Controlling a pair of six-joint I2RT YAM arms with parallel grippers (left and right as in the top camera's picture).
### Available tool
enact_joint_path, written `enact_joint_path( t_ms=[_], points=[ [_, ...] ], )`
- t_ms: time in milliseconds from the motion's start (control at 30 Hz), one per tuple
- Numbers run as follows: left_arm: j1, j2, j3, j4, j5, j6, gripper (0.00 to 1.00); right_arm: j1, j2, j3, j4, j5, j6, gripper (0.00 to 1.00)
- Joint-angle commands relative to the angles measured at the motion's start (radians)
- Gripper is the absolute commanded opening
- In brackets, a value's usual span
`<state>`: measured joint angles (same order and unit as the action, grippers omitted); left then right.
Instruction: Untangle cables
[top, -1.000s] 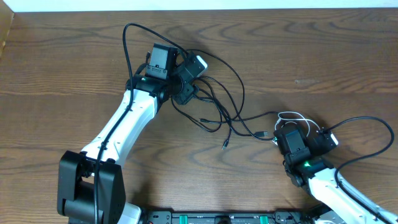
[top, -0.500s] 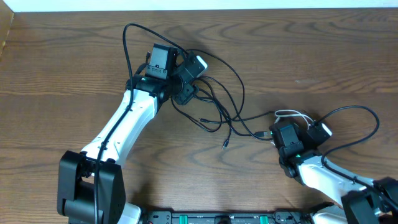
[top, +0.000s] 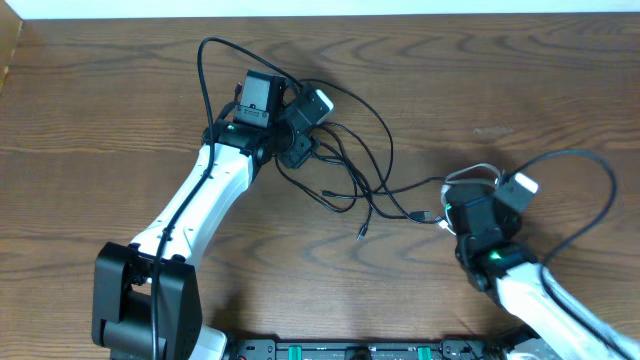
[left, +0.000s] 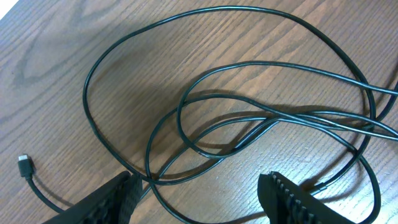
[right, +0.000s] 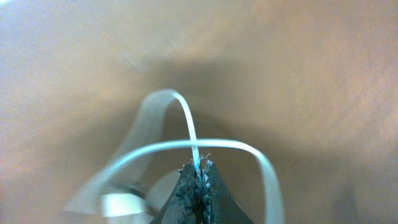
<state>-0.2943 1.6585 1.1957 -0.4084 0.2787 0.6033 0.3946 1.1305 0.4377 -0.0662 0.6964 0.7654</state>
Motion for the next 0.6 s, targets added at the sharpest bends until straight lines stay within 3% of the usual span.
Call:
enact_joint_path(
  t_ms=[0, 233, 567],
  points=[
    [0.007, -0.013, 0.001, -0.003, -0.002, 0.005, 0.66, -0.004, -0.166, 0.125, 0.006, -0.034, -0.216, 0.01],
    [0.007, -0.013, 0.001, -0.002, -0.002, 0.005, 0.66, -0.004, -0.393, 0.319, -0.026, -0.18, -0.244, 0.01],
    [0.007, -0.013, 0.001, -0.002, -0.002, 0.005, 0.65, -0.004, -0.466, 0.497, -0.031, -0.478, -0.228, 0.01]
  ],
)
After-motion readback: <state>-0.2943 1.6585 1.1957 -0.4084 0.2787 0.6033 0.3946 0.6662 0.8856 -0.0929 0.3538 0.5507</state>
